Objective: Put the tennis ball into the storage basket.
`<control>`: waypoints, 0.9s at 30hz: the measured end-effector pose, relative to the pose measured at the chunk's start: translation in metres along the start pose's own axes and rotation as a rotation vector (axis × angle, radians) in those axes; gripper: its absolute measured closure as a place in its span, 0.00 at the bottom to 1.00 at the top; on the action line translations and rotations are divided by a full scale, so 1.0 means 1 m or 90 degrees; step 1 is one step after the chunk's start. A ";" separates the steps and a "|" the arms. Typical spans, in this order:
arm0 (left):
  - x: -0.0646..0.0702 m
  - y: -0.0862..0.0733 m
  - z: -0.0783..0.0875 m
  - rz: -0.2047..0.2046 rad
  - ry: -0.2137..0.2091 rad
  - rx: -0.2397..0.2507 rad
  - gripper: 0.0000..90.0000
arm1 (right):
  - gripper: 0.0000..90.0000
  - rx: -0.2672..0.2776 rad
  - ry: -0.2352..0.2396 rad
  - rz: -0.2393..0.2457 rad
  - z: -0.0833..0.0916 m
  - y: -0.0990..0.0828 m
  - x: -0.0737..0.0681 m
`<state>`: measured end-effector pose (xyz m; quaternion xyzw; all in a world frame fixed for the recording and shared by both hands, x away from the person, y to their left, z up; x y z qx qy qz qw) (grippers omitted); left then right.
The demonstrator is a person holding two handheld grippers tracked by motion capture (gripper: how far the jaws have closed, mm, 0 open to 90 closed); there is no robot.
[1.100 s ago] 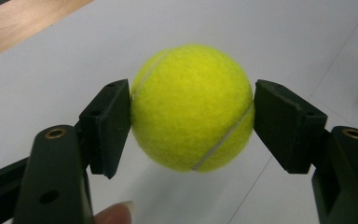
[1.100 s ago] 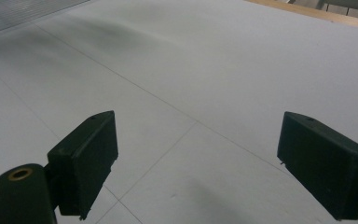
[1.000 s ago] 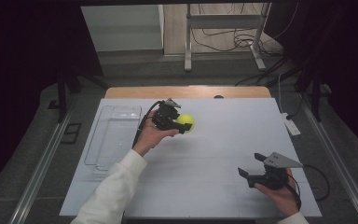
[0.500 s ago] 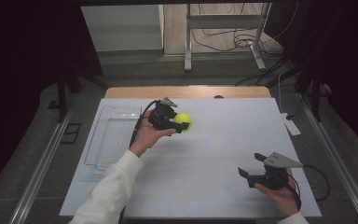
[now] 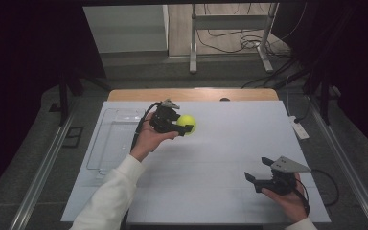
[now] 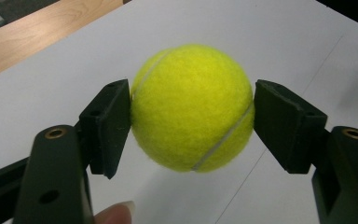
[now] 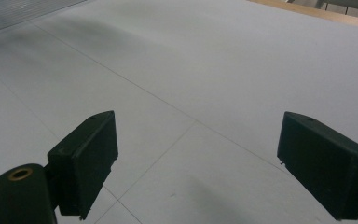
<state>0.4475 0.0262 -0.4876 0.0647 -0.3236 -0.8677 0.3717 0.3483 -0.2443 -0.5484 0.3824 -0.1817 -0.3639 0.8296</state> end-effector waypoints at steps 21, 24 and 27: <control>0.002 0.000 0.011 -0.004 0.002 0.012 0.34 | 0.14 0.000 -0.001 0.000 0.000 0.000 0.000; 0.001 0.000 0.012 -0.004 0.003 0.014 0.34 | 0.14 -0.001 -0.001 0.000 0.000 0.000 0.000; 0.000 0.000 0.014 -0.003 0.004 0.016 0.34 | 0.14 -0.001 -0.001 0.000 0.000 0.000 0.000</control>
Point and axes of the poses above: each handheld gripper's, and its own axes: z roughly backward along the jaws, y roughly out of its top, x roughly to its right, the point moved 10 cm from there along -z, roughly forward along the jaws, and after that the axes turned 10 degrees about -x, right-handed, at the moved point
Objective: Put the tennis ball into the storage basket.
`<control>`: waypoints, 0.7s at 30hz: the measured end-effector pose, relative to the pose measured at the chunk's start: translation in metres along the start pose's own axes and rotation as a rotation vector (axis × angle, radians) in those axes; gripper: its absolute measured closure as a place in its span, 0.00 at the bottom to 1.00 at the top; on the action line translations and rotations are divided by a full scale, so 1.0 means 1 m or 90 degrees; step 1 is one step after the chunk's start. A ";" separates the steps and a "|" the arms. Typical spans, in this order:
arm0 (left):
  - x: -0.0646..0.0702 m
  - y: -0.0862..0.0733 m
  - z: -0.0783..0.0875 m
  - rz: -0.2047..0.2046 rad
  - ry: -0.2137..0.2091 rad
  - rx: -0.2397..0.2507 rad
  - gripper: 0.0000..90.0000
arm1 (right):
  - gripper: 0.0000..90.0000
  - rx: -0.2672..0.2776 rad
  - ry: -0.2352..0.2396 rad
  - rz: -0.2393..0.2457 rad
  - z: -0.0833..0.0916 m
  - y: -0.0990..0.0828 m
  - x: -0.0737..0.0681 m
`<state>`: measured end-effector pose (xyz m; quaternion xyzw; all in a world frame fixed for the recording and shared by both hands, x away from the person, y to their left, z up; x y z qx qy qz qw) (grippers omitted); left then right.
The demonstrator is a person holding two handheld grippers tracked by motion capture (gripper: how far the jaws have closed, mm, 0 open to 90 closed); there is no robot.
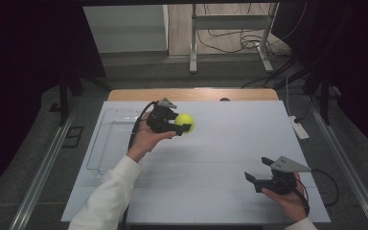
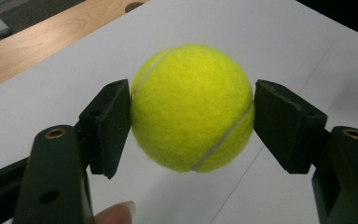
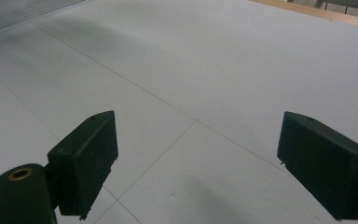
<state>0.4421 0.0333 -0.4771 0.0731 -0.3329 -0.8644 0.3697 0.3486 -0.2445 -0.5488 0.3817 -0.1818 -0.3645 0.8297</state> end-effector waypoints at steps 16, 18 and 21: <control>-0.002 -0.001 0.009 0.003 0.003 0.008 0.34 | 0.14 0.001 0.000 -0.001 0.000 0.000 0.000; -0.002 -0.002 0.010 0.003 0.003 0.007 0.34 | 0.14 0.000 -0.001 -0.002 0.000 0.000 0.000; -0.005 -0.003 0.013 -0.003 0.007 0.002 0.34 | 0.14 -0.002 -0.003 -0.007 -0.001 0.000 0.001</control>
Point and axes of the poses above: each handheld gripper's, and its own axes: z roughly backward along the jaws, y roughly out of its top, x roughly to its right, the point moved 10 cm from there along -z, roughly forward along the jaws, and after that the axes turned 10 degrees about -x, right-handed, at the moved point
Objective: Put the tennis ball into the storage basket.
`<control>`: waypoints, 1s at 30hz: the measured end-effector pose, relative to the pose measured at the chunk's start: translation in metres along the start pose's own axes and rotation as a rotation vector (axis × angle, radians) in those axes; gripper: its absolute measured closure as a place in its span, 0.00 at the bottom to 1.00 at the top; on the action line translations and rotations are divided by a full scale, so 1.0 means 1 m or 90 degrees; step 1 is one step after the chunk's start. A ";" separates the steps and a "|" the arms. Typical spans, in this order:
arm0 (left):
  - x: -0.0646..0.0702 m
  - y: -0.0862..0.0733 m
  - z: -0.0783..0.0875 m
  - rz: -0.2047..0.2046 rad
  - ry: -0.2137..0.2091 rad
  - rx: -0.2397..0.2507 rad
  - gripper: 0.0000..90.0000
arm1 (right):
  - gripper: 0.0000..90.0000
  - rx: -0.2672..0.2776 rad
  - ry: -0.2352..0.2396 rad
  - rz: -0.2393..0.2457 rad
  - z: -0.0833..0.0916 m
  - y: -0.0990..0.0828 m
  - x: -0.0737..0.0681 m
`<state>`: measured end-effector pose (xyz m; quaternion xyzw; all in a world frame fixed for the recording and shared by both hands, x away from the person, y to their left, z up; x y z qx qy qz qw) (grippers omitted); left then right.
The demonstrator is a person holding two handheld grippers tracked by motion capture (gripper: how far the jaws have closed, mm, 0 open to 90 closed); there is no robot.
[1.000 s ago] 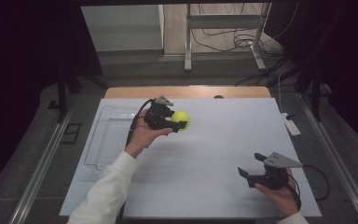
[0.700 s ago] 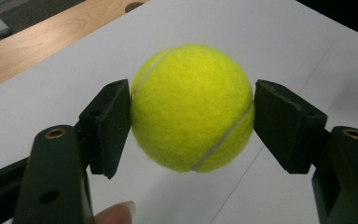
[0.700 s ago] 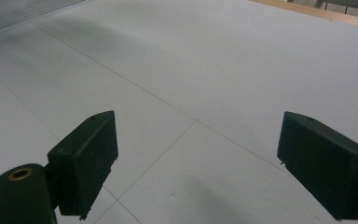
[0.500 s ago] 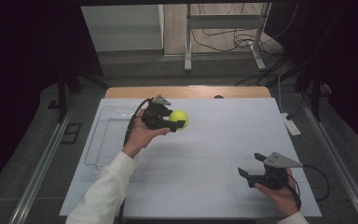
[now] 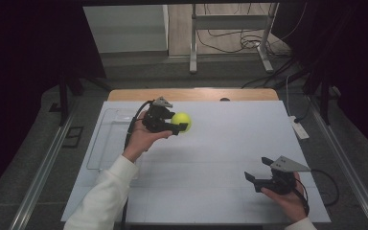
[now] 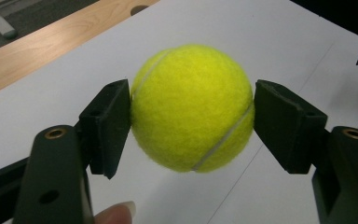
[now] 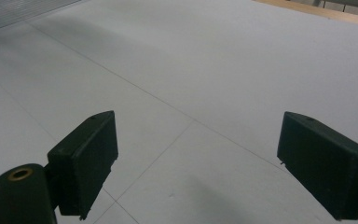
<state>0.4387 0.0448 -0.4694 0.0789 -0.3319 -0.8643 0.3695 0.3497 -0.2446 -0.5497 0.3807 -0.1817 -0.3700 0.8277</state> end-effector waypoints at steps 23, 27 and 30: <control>-0.027 -0.020 0.029 0.037 0.013 0.024 0.34 | 0.14 -0.003 -0.010 -0.022 -0.001 -0.003 0.004; -0.030 -0.022 0.033 0.045 0.018 0.027 0.34 | 0.14 -0.002 -0.007 -0.021 -0.001 -0.003 0.004; -0.031 -0.023 0.035 0.047 0.021 0.026 0.34 | 0.14 -0.001 -0.008 -0.021 0.000 -0.003 0.005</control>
Point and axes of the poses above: each handheld gripper's, and its own axes: z roughly backward along the jaws, y roughly out of its top, x roughly to its right, the point moved 10 cm from there along -z, roughly forward along the jaws, and after that the axes turned 10 degrees about -x, right-handed, at the moved point
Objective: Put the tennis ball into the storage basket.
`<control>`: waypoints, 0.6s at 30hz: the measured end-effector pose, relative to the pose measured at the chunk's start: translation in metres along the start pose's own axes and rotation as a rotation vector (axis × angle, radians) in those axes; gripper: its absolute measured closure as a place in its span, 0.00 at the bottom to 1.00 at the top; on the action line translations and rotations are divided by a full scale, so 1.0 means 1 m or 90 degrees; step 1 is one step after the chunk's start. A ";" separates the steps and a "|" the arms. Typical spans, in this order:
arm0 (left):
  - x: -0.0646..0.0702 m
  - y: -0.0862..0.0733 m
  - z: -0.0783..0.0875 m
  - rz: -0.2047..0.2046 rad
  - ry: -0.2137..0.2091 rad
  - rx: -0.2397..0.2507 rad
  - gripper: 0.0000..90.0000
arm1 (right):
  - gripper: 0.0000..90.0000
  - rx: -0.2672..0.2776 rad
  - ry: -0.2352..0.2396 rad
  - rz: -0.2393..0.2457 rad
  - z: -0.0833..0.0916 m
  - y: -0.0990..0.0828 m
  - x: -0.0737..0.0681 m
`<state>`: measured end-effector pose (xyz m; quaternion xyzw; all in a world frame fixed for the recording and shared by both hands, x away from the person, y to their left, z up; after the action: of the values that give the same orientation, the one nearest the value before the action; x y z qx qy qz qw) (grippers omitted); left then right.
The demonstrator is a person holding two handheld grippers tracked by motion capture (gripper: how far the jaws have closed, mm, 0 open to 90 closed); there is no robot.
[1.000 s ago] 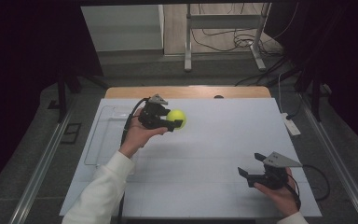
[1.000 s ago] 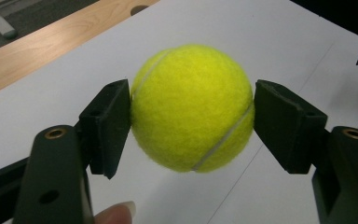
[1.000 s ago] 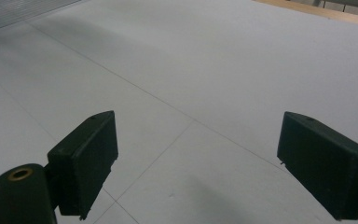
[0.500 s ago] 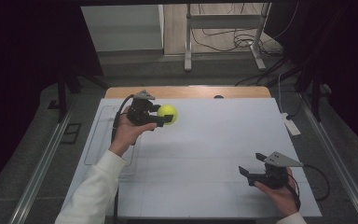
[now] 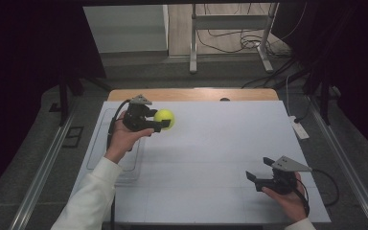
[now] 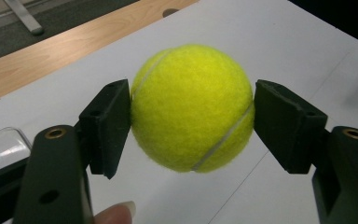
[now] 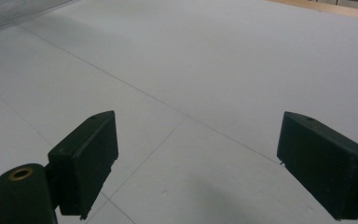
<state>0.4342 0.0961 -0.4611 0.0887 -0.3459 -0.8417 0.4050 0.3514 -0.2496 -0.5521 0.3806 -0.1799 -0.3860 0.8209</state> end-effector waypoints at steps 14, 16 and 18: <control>-0.004 -0.003 0.006 0.005 0.007 0.007 0.34 | 0.14 -0.001 -0.001 0.001 0.000 0.000 0.001; -0.005 -0.003 0.007 0.006 0.008 0.008 0.34 | 0.14 -0.001 -0.001 0.001 0.000 0.000 0.001; -0.006 -0.003 0.008 0.007 0.009 0.008 0.34 | 0.14 -0.001 0.000 -0.001 0.000 0.000 0.001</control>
<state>0.4328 0.1063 -0.4579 0.0954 -0.3491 -0.8364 0.4117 0.3522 -0.2505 -0.5526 0.3798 -0.1793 -0.3871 0.8208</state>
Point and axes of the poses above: each handheld gripper's, and its own axes: z roughly backward along the jaws, y roughly out of its top, x roughly to its right, the point moved 10 cm from there along -z, roughly forward along the jaws, and after that the axes turned 10 degrees about -x, right-handed, at the moved point
